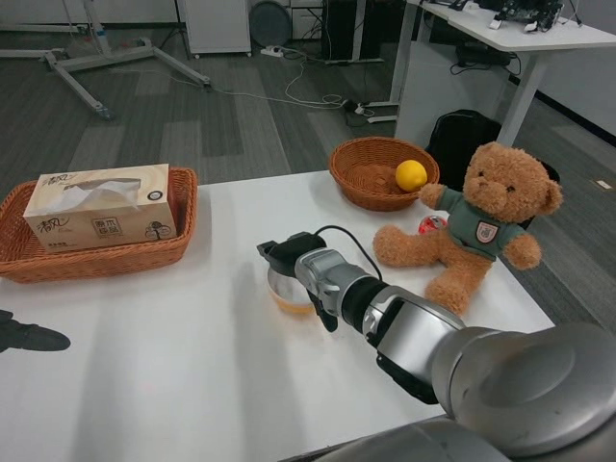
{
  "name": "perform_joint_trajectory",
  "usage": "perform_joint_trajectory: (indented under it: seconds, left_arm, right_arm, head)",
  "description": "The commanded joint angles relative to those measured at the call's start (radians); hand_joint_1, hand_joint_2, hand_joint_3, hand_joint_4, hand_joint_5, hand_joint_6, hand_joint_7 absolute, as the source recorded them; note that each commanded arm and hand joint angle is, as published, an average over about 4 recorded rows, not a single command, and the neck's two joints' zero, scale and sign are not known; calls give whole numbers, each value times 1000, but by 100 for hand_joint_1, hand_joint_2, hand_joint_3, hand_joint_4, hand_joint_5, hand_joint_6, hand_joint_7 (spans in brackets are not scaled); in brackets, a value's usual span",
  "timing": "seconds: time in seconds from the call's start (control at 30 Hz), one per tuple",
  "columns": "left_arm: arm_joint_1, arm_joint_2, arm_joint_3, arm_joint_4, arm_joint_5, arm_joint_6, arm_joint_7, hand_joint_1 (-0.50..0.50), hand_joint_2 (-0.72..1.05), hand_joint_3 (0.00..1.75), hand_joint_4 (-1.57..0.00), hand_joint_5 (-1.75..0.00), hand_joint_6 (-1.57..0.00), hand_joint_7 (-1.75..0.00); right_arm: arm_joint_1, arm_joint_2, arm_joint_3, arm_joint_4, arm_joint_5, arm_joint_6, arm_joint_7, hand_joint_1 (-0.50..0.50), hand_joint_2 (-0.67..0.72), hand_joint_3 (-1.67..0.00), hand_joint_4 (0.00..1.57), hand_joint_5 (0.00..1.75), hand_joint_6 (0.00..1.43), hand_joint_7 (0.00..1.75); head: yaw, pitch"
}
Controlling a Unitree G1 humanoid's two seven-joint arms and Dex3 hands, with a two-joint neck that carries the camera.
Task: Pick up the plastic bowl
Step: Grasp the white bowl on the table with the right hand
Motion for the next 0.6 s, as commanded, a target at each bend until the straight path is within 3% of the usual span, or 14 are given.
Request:
perform_joint_trajectory:
  seconds: [0.03, 0.33, 0.47, 0.6]
  left_arm:
    - [9, 6, 2, -1, -4, -3, -1, -50, -66, 9, 0, 0, 0, 0]
    - [9, 3, 1, 0, -4, -3, -2, -50, -72, 4, 0, 0, 0, 0]
    - [9, 3, 0, 0, -4, -3, -1, -50, -64, 9, 0, 0, 0, 0]
    - [9, 3, -1, 0, -6, -3, -1, -50, -72, 9, 0, 0, 0, 0]
  right_arm:
    - [-28, 3, 14, 32, 7, 6, 2, -17, 22, -16, 0, 0, 0, 0]
    - [-46, 14, 53, 87, 31, -1, -22, -17, 15, -16, 0, 0, 0, 0]
    - [-47, 15, 56, 91, 31, -10, -30, -17, 15, -16, 0, 0, 0, 0]
    - [-49, 21, 59, 84, 31, -23, -41, -17, 15, -16, 0, 0, 0, 0]
  head:
    - [1, -4]
    - [-1, -15]
    - [-2, -20]
    - [-2, -21]
